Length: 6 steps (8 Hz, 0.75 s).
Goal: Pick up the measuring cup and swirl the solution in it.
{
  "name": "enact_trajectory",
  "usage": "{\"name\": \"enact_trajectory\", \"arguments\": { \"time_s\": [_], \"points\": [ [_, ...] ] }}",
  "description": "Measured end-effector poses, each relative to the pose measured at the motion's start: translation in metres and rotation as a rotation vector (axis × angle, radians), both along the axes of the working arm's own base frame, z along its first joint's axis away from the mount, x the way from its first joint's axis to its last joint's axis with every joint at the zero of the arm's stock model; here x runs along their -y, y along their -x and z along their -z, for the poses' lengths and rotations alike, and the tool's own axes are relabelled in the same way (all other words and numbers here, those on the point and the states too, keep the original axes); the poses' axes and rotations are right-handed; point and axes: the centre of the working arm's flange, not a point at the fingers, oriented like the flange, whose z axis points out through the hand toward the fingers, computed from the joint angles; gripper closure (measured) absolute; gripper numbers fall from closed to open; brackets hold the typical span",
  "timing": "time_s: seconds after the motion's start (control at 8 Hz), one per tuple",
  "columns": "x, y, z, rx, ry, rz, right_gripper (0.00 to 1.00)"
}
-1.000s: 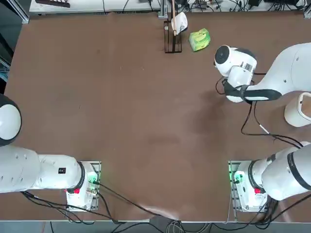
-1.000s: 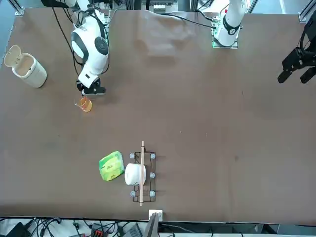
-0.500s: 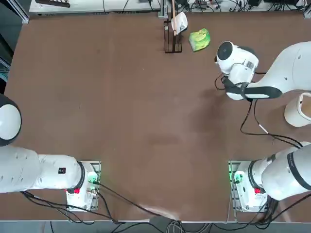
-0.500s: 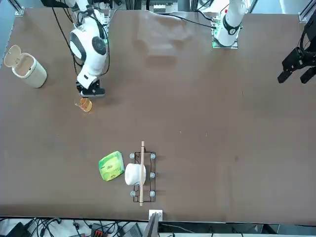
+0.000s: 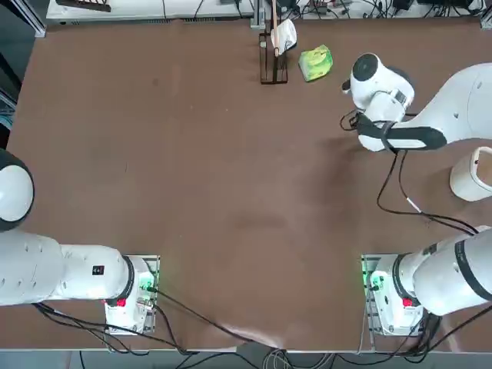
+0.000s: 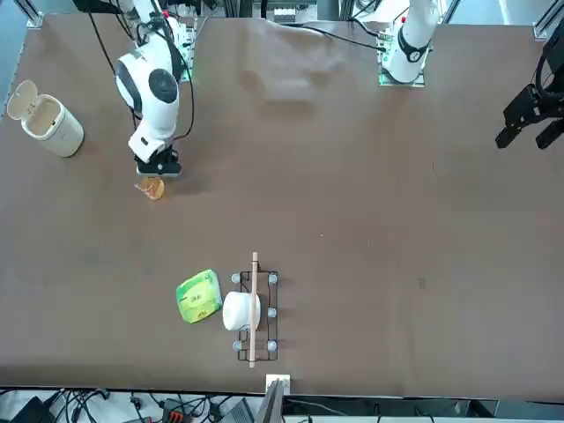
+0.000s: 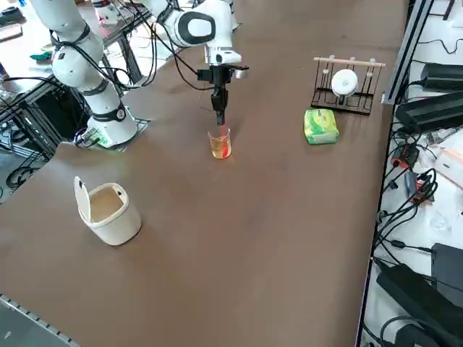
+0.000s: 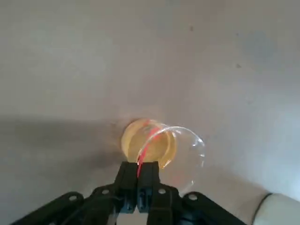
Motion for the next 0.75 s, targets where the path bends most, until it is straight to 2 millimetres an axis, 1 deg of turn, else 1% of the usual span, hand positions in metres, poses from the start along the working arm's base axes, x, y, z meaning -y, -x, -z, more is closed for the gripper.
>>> {"name": "enact_trajectory", "arguments": {
  "time_s": [0.25,0.62,0.75],
  "points": [
    [0.007,-0.007,-0.009,-0.054,-0.036,0.020,0.98],
    [0.017,-0.024,-0.031,-0.153,-0.079,0.005,0.98],
    [0.025,-0.028,-0.034,-0.178,-0.079,-0.015,0.98]
  ]
}}
